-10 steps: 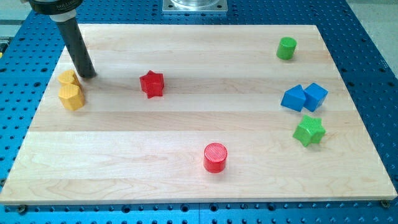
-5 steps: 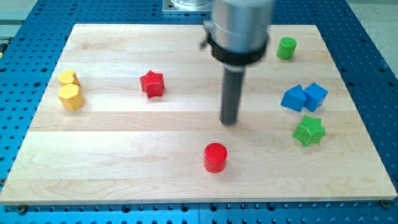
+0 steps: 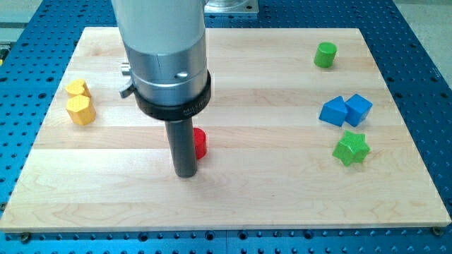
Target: Keep red blocks at the center
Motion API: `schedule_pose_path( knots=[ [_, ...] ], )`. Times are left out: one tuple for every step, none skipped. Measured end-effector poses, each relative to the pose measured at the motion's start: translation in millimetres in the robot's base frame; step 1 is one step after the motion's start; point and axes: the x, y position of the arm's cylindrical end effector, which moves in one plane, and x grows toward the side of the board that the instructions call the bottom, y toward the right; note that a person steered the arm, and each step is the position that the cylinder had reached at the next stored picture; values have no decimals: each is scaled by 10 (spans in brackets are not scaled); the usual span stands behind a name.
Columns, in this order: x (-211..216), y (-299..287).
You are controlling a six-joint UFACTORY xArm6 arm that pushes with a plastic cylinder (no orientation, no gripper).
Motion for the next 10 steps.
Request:
schedule_pose_path(
  knots=[
    [-163, -144],
    [-275, -173],
    [-210, 234],
    [-420, 259],
    [-674, 468],
    [-600, 825],
    [-1018, 546],
    [-723, 397],
    [-793, -532],
    [-1308, -891]
  ],
)
